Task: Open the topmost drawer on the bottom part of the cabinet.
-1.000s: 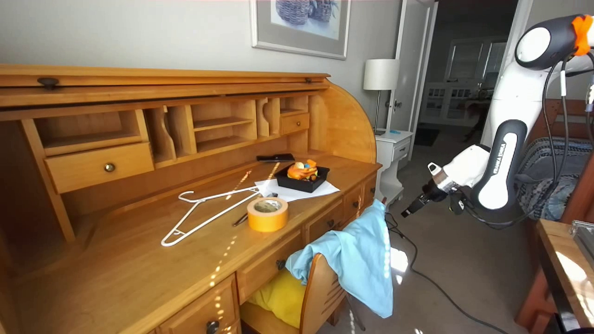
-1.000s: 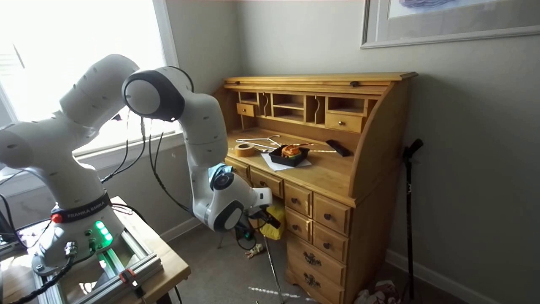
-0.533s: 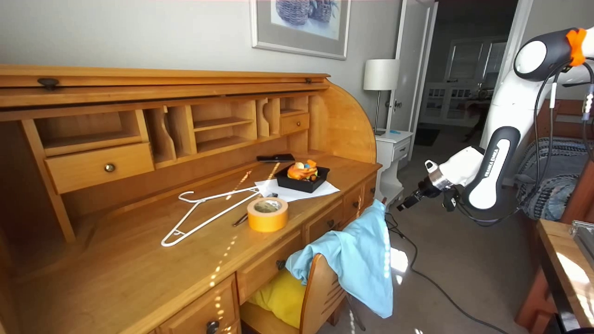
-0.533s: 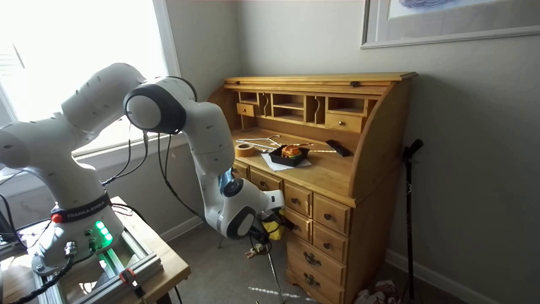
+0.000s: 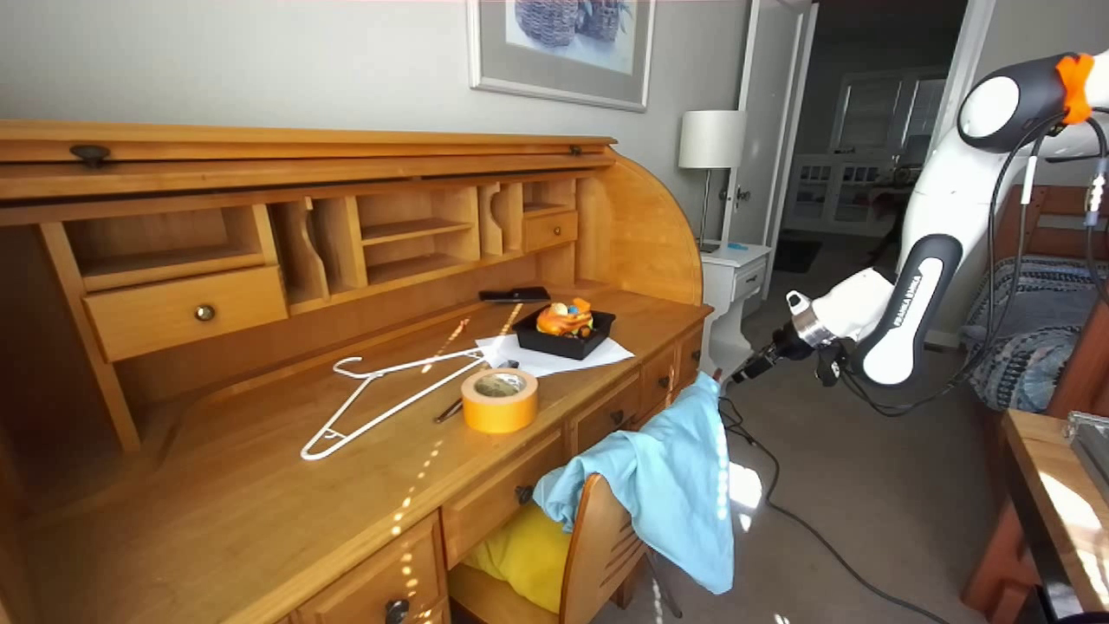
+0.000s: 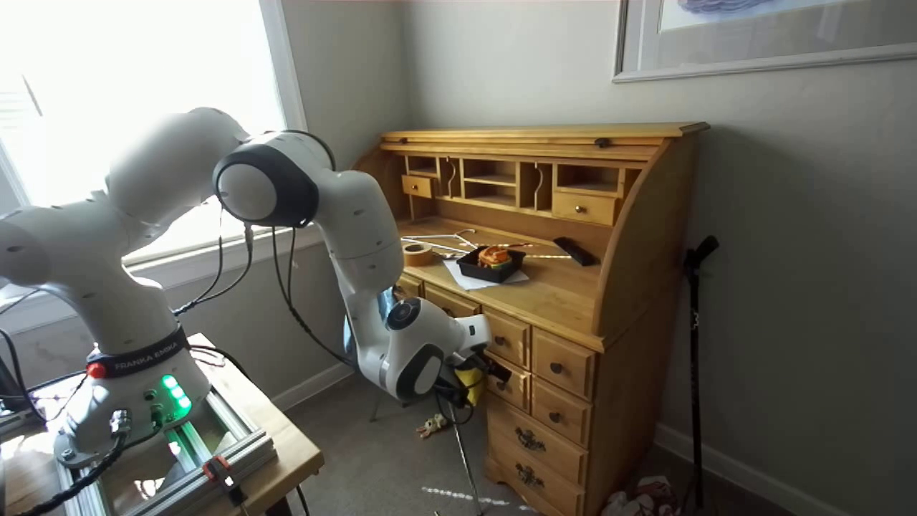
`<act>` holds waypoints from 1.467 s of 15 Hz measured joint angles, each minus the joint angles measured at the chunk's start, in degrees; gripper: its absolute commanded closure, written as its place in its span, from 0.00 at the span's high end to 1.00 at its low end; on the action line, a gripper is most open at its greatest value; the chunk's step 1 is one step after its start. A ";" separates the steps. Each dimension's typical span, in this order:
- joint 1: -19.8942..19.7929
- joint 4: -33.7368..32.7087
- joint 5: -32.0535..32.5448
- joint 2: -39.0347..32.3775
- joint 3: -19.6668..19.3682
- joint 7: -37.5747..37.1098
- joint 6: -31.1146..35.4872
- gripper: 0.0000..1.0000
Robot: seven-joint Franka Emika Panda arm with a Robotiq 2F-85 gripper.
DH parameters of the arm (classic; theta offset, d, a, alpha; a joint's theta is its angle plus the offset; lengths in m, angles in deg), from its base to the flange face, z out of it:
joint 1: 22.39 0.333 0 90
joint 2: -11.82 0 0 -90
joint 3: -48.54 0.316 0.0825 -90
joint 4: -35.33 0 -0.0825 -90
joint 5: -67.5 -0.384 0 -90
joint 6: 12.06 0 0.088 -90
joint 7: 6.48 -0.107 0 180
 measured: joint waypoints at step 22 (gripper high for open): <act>0.05 -7.43 1.19 -3.06 9.66 -0.24 -10.82 1.00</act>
